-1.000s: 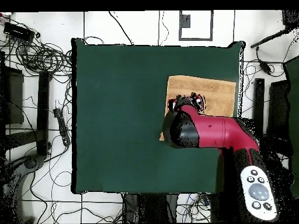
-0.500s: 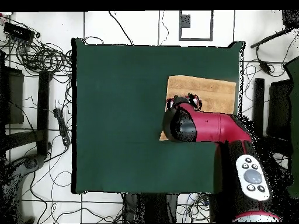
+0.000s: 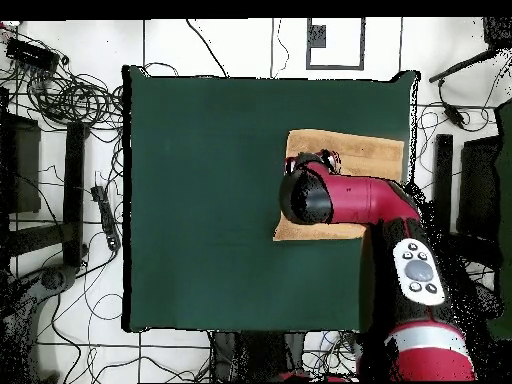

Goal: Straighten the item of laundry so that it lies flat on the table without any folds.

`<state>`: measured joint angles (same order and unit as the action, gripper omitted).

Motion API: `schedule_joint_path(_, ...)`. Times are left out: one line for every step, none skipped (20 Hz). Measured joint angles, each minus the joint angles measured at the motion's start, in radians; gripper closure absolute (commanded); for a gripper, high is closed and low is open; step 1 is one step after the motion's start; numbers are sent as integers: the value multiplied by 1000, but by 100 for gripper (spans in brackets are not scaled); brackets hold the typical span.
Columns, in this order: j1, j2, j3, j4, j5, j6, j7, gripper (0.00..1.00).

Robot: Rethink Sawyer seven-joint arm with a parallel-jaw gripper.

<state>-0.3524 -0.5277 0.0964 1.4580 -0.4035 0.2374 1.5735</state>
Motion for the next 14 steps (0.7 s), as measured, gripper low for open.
schedule_joint_path(5,11,-1,-14,3,0,0,0)
schedule_joint_path(9,22,-1,-28,6,0,0,0)
schedule_joint_path(14,34,-2,-45,11,0,0,0)
schedule_joint_path(21,49,-4,-66,19,0,0,0)
schedule_joint_path(26,60,-5,-80,26,0,0,0)
schedule_joint_path(30,68,-5,-90,32,0,0,0)
schedule_joint_path(36,81,-6,-108,41,0,0,0)
schedule_joint_path(40,91,-7,-121,49,0,0,0)
schedule_joint_path(52,114,-9,-150,66,0,0,0)
schedule_joint_path(61,127,-10,-167,77,0,0,0)
schedule_joint_path(67,137,-11,-179,83,0,0,0)
schedule_joint_path(73,146,-12,-191,90,0,0,0)
schedule_joint_path(76,152,-13,-199,94,1,0,0)
schedule_joint_path(79,157,-13,-207,97,2,0,0)
